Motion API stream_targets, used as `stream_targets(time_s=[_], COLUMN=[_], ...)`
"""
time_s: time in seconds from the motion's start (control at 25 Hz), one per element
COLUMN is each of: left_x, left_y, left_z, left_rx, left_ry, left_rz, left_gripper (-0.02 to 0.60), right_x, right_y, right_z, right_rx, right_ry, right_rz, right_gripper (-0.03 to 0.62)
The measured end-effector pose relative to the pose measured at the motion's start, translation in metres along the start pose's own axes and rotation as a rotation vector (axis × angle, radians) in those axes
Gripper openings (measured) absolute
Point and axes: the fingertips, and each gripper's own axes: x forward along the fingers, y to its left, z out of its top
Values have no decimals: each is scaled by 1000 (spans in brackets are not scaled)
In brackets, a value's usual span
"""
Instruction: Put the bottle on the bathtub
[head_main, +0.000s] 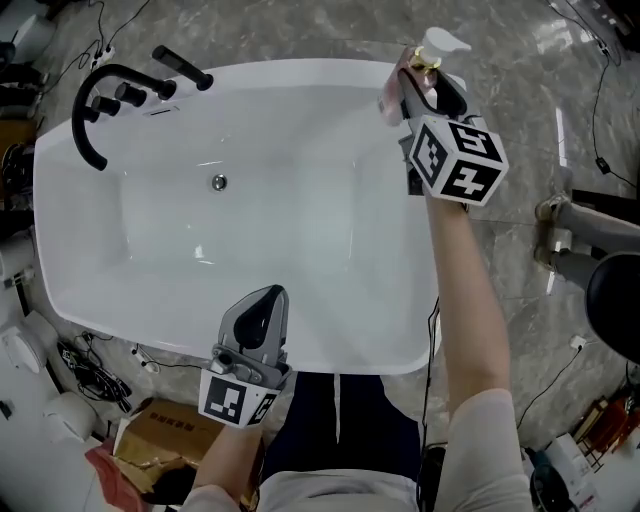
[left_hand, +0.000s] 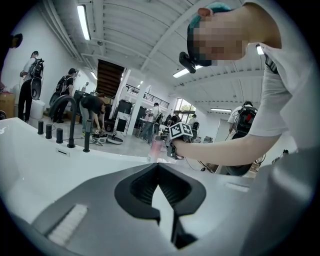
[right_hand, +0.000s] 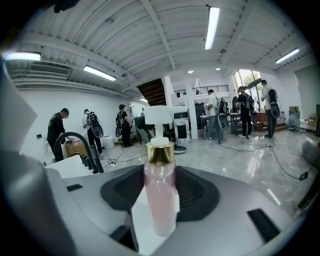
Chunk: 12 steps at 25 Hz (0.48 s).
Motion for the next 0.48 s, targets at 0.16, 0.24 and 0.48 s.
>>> stream_targets(time_s=[0.16,0.24,0.48], left_x=[-6,-9,-12], left_y=[5,9,15], left_z=[1,1,4], left_rx=[-10,-15,-1], left_ry=[7,17,25], left_rz=[16,28,45], left_gripper=[6,6,6], right_x=[37,52,71], right_y=[-14,-19,-29], right_z=[13,12,8], right_rx=[-36,-35,-75], right_ry=[3,8,-3], right_rz=[-11,-21,-83], right_gripper=[198,198,196])
